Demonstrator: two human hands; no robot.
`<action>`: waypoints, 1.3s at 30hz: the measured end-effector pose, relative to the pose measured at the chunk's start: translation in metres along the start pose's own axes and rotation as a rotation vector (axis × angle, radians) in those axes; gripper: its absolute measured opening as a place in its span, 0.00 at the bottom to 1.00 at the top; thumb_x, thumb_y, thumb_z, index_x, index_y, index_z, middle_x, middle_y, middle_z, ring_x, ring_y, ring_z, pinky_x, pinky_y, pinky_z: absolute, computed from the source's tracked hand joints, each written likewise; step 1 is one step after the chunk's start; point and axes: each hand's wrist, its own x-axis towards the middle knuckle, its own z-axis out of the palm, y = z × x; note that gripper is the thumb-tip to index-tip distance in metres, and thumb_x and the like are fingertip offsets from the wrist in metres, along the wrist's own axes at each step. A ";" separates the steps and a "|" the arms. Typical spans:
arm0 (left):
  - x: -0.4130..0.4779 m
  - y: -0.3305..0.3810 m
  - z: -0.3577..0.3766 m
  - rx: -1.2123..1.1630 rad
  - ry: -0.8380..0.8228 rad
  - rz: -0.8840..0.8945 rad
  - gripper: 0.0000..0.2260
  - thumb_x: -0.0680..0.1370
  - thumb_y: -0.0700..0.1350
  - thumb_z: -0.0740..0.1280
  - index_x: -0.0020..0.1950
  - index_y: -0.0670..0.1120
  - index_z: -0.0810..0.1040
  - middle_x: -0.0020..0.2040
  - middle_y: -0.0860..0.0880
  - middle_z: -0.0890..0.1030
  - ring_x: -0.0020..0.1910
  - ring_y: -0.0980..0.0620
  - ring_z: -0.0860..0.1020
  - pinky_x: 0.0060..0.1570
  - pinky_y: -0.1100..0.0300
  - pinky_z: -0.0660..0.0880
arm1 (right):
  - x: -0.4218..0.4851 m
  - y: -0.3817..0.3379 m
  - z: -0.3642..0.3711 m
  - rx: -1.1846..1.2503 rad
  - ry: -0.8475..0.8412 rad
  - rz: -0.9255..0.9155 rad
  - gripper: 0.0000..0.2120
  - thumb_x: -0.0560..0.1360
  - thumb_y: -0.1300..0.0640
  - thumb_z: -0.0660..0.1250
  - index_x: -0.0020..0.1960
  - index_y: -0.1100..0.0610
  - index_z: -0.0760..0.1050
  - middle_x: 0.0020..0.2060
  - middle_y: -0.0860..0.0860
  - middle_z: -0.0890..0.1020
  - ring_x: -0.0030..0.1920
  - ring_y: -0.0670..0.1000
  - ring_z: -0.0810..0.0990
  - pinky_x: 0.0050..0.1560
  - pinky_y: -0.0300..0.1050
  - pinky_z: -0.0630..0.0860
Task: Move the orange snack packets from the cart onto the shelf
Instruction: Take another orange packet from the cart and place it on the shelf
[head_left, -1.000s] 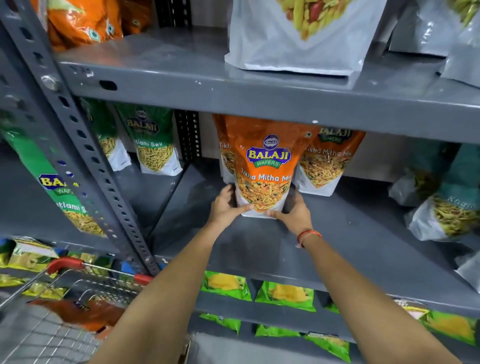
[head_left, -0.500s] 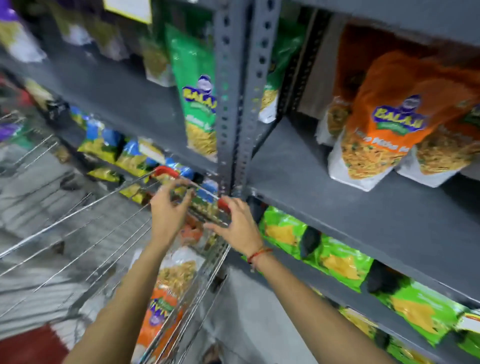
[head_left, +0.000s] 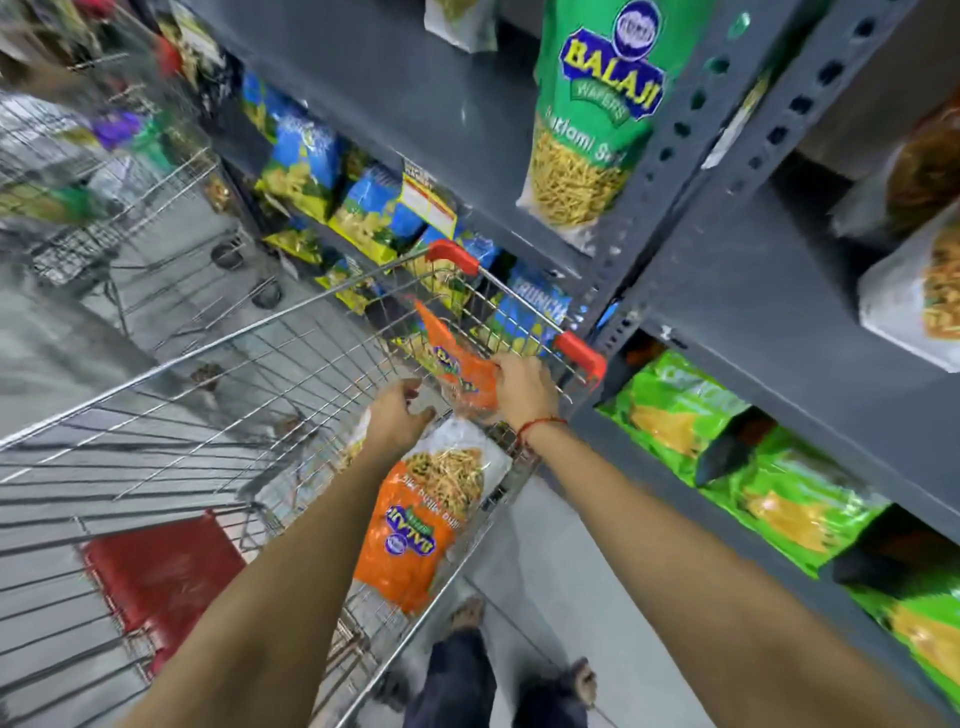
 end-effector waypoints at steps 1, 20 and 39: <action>0.000 -0.002 0.001 -0.029 -0.006 -0.017 0.23 0.73 0.42 0.70 0.66 0.39 0.70 0.62 0.38 0.76 0.60 0.42 0.75 0.57 0.54 0.71 | 0.003 -0.002 -0.005 0.024 0.010 -0.020 0.14 0.75 0.67 0.58 0.53 0.58 0.80 0.44 0.64 0.83 0.46 0.63 0.81 0.44 0.53 0.77; -0.057 0.111 -0.032 -0.417 -0.293 0.361 0.37 0.53 0.58 0.80 0.58 0.51 0.72 0.49 0.57 0.83 0.51 0.61 0.81 0.42 0.72 0.77 | -0.058 -0.010 -0.233 0.652 0.268 -0.404 0.08 0.73 0.63 0.67 0.51 0.56 0.79 0.40 0.48 0.81 0.37 0.35 0.78 0.41 0.31 0.74; -0.162 0.376 0.155 -0.394 -0.529 0.655 0.20 0.55 0.51 0.81 0.44 0.55 0.81 0.42 0.59 0.85 0.44 0.61 0.83 0.43 0.65 0.80 | -0.205 0.254 -0.275 0.645 0.485 0.122 0.47 0.48 0.43 0.82 0.63 0.41 0.65 0.58 0.37 0.76 0.59 0.36 0.74 0.55 0.30 0.71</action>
